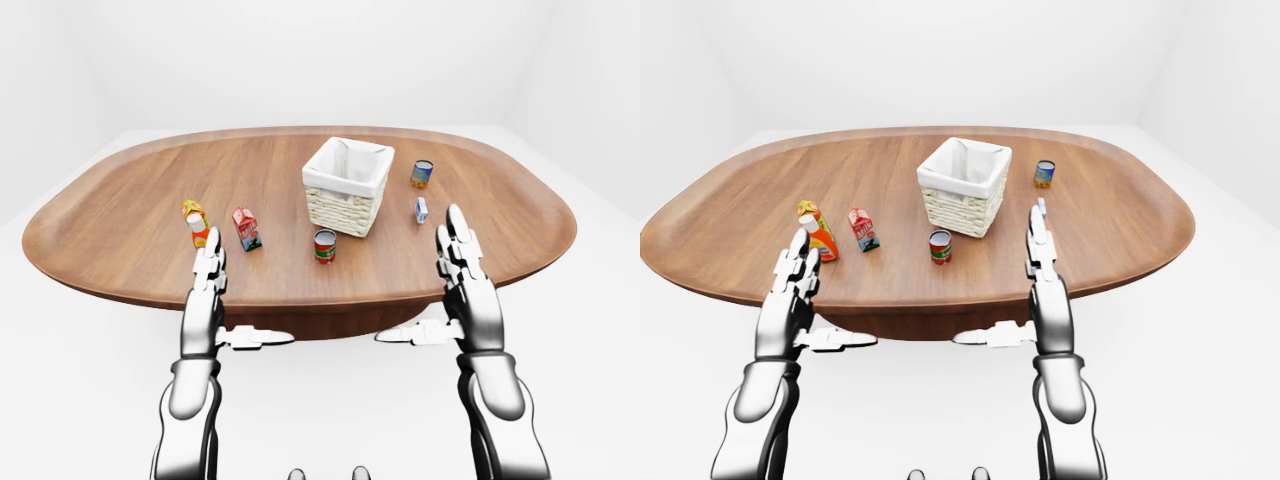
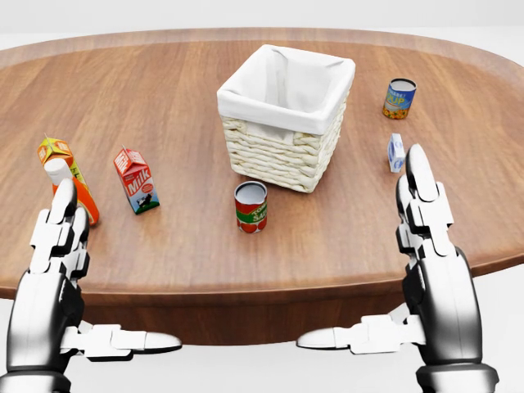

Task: Pick the milk and place it in the basket.

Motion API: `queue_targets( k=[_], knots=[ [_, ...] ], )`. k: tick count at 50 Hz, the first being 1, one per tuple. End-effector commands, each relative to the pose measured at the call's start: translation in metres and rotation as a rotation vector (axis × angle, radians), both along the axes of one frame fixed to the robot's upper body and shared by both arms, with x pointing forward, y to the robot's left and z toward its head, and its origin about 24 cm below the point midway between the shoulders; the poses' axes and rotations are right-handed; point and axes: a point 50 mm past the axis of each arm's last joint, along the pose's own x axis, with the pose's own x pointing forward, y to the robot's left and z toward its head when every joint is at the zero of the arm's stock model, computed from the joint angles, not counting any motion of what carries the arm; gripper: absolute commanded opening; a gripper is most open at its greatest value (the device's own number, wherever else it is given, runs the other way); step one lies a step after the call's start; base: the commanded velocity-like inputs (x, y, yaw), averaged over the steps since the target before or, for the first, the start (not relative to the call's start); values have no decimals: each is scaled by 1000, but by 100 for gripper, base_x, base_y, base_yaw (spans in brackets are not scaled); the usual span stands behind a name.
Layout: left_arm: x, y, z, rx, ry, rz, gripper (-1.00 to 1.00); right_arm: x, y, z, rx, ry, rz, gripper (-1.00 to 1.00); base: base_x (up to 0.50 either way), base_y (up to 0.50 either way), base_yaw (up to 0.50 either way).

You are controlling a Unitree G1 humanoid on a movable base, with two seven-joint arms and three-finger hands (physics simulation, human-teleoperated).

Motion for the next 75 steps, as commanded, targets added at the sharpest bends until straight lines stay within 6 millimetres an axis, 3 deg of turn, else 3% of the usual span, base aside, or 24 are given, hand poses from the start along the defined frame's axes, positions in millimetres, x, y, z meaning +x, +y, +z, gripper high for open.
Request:
queue_targets(
  k=[1, 75],
  knots=[
    [-2, 0, 3, 13, -15, 3, 100, -4, 0, 5, 3, -21, 3, 100, 0, 0, 0],
    [-5, -3, 2, 17, -10, -17, 100, -7, 0, 7, 11, -30, 5, 100, 17, 0, 0]
  ],
)
